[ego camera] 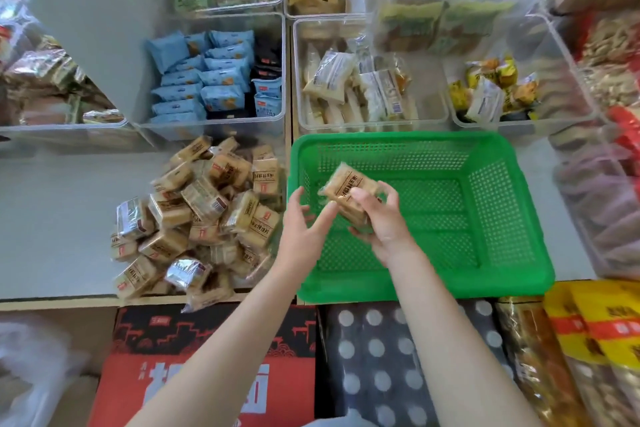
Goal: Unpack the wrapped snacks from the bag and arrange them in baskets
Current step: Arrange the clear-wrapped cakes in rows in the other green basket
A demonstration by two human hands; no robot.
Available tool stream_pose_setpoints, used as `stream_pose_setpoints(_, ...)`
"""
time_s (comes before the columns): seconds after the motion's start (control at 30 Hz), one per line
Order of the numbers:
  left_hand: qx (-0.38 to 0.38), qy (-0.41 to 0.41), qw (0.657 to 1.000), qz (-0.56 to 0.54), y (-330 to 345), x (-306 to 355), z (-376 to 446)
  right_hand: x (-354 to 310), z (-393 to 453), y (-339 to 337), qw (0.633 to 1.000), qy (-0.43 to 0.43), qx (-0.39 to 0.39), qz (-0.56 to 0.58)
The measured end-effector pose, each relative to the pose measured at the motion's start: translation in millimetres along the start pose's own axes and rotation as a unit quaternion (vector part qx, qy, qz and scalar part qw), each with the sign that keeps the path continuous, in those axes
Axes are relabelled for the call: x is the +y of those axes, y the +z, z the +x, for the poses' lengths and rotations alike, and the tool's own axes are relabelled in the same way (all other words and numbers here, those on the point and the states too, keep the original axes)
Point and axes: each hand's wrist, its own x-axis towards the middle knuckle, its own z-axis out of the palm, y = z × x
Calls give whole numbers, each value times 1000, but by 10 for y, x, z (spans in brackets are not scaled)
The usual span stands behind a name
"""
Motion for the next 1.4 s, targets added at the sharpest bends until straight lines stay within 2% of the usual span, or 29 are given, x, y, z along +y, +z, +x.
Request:
stream_pose_setpoints(0.03, 47, 51, 995, 76, -38, -102, -10, -32, 132, -20, 999, 3, 24, -40)
stream_pose_setpoints(0.1, 145, 136, 960, 196, -113, -287, -12, -115, 414, -23, 981, 23, 76, -176)
stream_pose_setpoints(0.17, 188, 122, 948, 226, -179, -390, 30, -193, 617, 69, 938, 55, 108, -324)
stream_pose_setpoints(0.3, 102, 16, 978, 183, -281, -459, 164, -263, 805, 496, 859, 45, 151, -488)
stream_pose_setpoints(0.4, 72, 19, 982, 175, -287, -489, 210, -132, 866, 740, 838, -36, 203, -504)
stream_pose_setpoints(0.47, 63, 13, 983, 170, -253, -518, 211, -32, 856, 766, 853, -99, 222, -461)
stream_pose_setpoints(0.53, 61, 6, 984, 170, -215, -525, 197, 45, 832, 712, 868, -122, 219, -428)
stream_pose_setpoints(0.63, 44, -2, 985, 169, -155, -508, 184, 128, 809, 584, 887, -52, 219, -403)
stream_pose_setpoints(0.73, 24, -15, 984, 175, -104, -467, 180, 178, 778, 551, 914, 6, 231, -333)
stream_pose_setpoints(0.83, 16, -24, 984, 174, -91, -460, 189, 257, 780, 604, 957, 28, 204, -204)
stream_pose_setpoints(0.93, 6, -28, 984, 175, -103, -464, 207, 250, 825, 672, 975, 26, 195, -101)
stream_pose_setpoints(1.2, -7, -36, 981, 189, -111, -463, 231, 238, 926, 703, 976, -25, 165, -143)
stream_pose_setpoints(1.4, 1, -33, 980, 198, -97, -452, 201, 152, 920, 614, 968, 3, 159, -192)
